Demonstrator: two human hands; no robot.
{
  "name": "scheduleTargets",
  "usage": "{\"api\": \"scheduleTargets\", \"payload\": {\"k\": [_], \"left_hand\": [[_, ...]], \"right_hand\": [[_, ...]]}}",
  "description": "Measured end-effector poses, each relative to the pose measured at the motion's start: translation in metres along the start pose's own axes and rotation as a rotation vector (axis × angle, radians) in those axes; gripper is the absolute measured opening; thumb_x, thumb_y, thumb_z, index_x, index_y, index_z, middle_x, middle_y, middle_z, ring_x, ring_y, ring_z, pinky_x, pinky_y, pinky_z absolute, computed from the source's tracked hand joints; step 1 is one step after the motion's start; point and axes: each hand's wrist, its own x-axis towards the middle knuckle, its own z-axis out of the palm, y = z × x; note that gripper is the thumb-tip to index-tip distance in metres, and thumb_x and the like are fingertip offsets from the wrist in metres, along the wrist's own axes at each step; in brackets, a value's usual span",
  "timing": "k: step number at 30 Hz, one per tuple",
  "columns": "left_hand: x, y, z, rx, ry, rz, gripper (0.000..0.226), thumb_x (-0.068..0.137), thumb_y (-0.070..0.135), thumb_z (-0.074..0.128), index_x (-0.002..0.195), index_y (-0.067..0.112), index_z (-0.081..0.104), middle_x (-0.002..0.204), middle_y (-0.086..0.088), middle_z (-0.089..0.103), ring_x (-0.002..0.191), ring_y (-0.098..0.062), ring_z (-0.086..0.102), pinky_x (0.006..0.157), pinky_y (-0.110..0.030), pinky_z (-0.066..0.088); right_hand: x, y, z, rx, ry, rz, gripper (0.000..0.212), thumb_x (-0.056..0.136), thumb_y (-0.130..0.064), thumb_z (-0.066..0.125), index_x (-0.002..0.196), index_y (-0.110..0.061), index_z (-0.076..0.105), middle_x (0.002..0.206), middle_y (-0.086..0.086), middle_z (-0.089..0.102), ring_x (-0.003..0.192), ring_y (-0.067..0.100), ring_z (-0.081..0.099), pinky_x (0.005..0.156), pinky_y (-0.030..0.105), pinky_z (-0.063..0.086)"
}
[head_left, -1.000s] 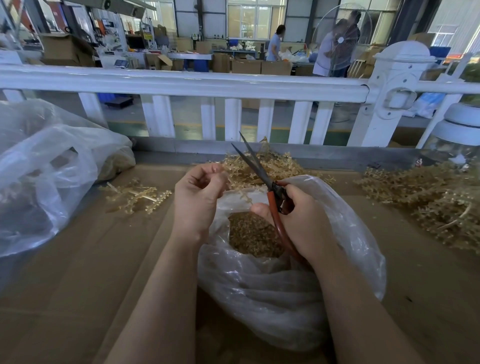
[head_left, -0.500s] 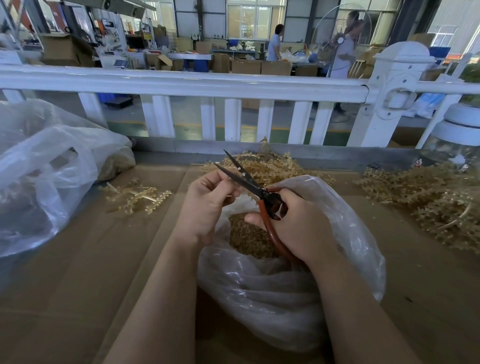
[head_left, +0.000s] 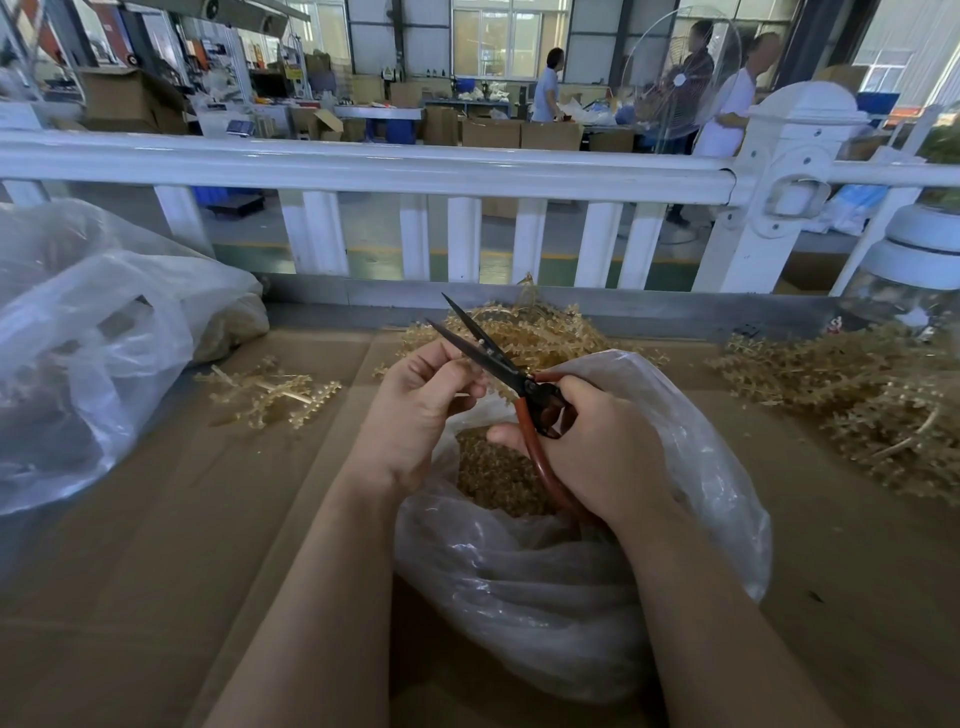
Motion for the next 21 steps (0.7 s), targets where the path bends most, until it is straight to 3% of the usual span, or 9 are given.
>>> {"api": "scheduleTargets", "payload": {"k": [6, 11, 17, 21], "left_hand": [[0.0007, -0.0004, -0.0003, -0.008, 0.014, -0.003, 0.033, 0.095, 0.001, 0.053, 0.075, 0.022, 0.070, 0.069, 0.002, 0.060, 0.068, -0.009, 0.052, 0.070, -0.018, 0.049], [0.0014, -0.0004, -0.0010, -0.002, 0.014, 0.000, 0.035, 0.095, 0.000, 0.053, 0.075, 0.023, 0.070, 0.070, 0.001, 0.060, 0.068, -0.009, 0.052, 0.069, -0.017, 0.049], [0.0018, -0.0012, -0.0010, -0.001, 0.022, 0.005, 0.035, 0.094, -0.002, 0.052, 0.074, 0.022, 0.068, 0.069, 0.001, 0.058, 0.068, -0.010, 0.051, 0.068, -0.018, 0.048], [0.0015, -0.0019, -0.0028, 0.002, 0.002, 0.021, 0.029, 0.095, -0.002, 0.050, 0.079, 0.016, 0.065, 0.070, 0.000, 0.058, 0.068, -0.010, 0.050, 0.070, -0.019, 0.047]], "right_hand": [[0.0001, -0.0006, -0.0018, -0.032, 0.017, -0.006, 0.084, 0.060, -0.103, 0.031, 0.097, -0.035, 0.062, 0.072, -0.036, 0.041, 0.065, -0.013, 0.043, 0.061, 0.005, 0.031], [0.0009, -0.0002, -0.0034, -0.043, 0.013, -0.025, 0.081, 0.063, -0.099, 0.036, 0.097, -0.032, 0.064, 0.073, -0.030, 0.046, 0.064, -0.011, 0.044, 0.060, 0.006, 0.033], [0.0005, -0.0004, -0.0028, -0.069, 0.038, -0.040, 0.082, 0.064, -0.099, 0.034, 0.090, -0.029, 0.066, 0.072, -0.022, 0.053, 0.068, 0.001, 0.052, 0.063, 0.018, 0.046], [0.0002, -0.0005, -0.0022, -0.041, 0.048, -0.031, 0.084, 0.063, -0.100, 0.034, 0.093, -0.029, 0.068, 0.073, -0.024, 0.054, 0.069, -0.001, 0.052, 0.064, 0.012, 0.042]]}}
